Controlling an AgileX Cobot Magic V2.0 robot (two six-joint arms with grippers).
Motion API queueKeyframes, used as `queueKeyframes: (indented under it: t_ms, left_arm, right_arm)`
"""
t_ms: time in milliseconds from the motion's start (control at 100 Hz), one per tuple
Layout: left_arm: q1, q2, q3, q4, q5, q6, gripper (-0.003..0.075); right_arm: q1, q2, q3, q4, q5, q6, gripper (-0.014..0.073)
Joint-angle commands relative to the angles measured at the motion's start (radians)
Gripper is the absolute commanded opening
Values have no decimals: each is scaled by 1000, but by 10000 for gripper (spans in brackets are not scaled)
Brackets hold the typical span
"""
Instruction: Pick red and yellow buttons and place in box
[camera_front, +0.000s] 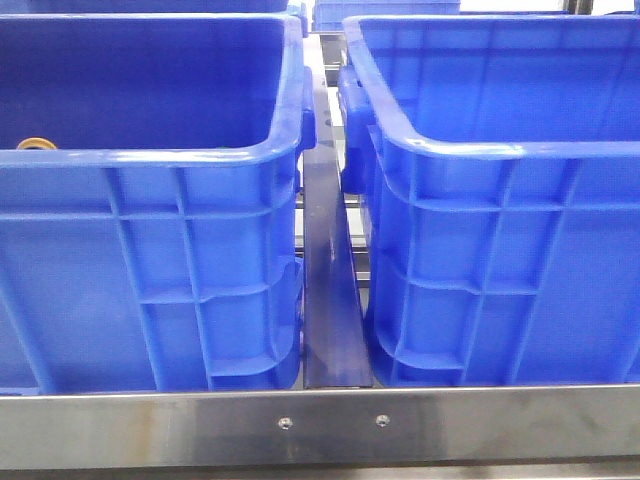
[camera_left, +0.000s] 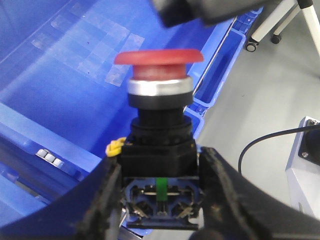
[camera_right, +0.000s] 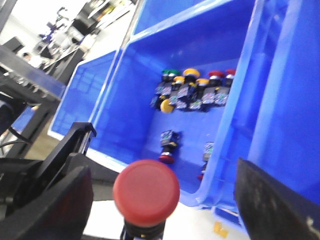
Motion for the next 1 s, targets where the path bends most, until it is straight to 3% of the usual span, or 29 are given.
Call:
queueKeyframes:
  t_ms: [0,500,790,900,990]
  left_arm:
    - [-6,-32,-27,-4,-72,-3,-19]
    - [-6,-32,-27,-4,-72,-3,-19]
    - [-6,-32,-27,-4,-72,-3,-19]
    - [-6,-32,-27,-4,-72,-3,-19]
    - [-6,-32,-27,-4,-72,-3,-19]
  right_arm:
    - [2,24,-33,105,34,-50,601]
    - [4,69,-33,149,132,-95,601]
    - [101,133,-33,172,106,-137,595]
    - [111,134,-33,172,78,-137,528]
    - [111,134,-33,172,75,-137,404]
